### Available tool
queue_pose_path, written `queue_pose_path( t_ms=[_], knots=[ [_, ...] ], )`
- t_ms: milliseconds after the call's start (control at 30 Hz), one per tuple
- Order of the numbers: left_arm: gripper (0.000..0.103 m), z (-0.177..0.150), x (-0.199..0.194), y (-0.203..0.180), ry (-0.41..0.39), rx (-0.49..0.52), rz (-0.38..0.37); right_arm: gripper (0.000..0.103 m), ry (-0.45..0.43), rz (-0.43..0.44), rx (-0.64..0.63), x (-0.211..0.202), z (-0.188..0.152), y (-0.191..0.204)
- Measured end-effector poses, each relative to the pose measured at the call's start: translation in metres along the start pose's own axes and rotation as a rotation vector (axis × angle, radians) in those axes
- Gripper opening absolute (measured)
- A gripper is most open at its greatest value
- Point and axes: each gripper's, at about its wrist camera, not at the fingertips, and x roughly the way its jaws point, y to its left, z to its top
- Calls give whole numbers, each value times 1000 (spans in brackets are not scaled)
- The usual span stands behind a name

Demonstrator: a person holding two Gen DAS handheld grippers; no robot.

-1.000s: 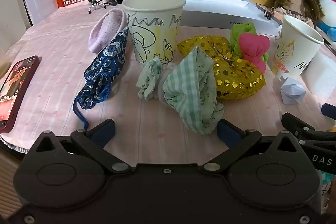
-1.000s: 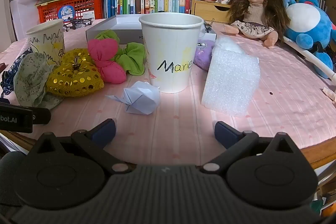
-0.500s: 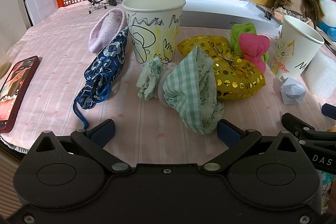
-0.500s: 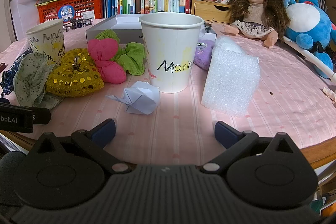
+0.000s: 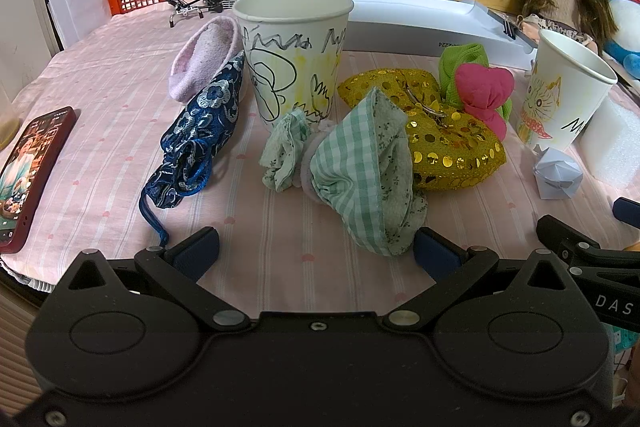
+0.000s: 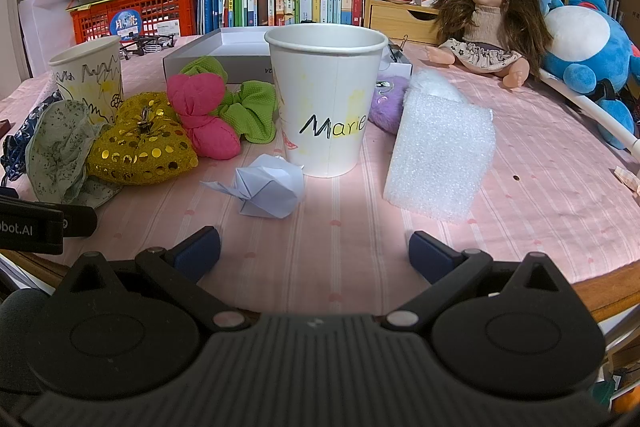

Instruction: Organize soft objects

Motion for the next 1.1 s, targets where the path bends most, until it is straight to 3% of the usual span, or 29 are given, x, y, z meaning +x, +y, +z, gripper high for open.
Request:
queue_pose_path(
  t_ms=[1100],
  knots=[
    [103, 0, -1, 3, -11, 4, -3, 103, -6, -5, 4, -2, -1, 0]
  ],
)
